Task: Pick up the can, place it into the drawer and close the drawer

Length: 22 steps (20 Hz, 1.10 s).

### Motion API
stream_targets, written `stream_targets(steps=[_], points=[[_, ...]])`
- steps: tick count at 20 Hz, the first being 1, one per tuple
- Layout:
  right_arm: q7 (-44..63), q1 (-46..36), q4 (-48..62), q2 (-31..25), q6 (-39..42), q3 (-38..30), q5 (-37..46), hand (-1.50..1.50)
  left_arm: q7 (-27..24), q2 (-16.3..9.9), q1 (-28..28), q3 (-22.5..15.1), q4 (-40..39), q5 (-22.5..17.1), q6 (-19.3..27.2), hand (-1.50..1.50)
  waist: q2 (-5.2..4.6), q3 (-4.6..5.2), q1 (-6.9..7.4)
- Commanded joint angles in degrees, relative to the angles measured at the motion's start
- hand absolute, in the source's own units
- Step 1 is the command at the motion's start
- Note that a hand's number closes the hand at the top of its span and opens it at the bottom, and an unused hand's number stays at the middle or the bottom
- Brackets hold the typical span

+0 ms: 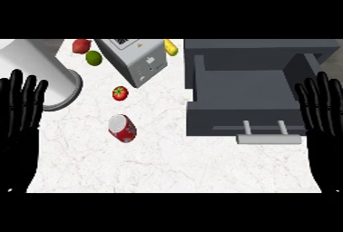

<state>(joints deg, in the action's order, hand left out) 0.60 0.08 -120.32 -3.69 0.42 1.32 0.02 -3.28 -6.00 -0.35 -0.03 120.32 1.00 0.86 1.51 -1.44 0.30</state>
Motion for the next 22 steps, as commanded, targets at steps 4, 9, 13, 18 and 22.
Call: stream_targets(steps=[4,9,13,18,22], points=[[-0.52,-0.20,0.34,-0.74,1.61,-0.56,-1.70,-1.50,0.12,-4.36,-4.51,-2.51,-3.76,-13.05,-13.58,-1.50,-1.67,1.47,-1.12],[9.33,5.13,2.28,1.38,-5.72,-3.68,1.87,-1.50,11.28,-13.08,0.02,-1.18,-9.45,-17.99,-21.35,-1.50,-1.70,1.46,-1.35],[11.00,7.66,0.08,-1.44,-3.33,-8.17,-2.06,-1.50,13.23,-16.87,-1.66,4.53,-12.30,-26.44,-26.39,-1.50,-1.49,1.43,-0.68],[7.36,14.06,-1.50,-3.68,1.80,-14.04,-8.36,-1.50,18.44,-19.76,-0.46,8.95,-9.25,-32.74,-28.55,-1.50,-1.40,1.40,-0.58],[3.34,17.18,-0.89,-1.16,3.85,-12.83,-7.13,-1.50,18.36,-19.41,-1.33,11.59,-11.01,-33.18,-30.93,-1.50,-1.45,1.42,-0.55]])
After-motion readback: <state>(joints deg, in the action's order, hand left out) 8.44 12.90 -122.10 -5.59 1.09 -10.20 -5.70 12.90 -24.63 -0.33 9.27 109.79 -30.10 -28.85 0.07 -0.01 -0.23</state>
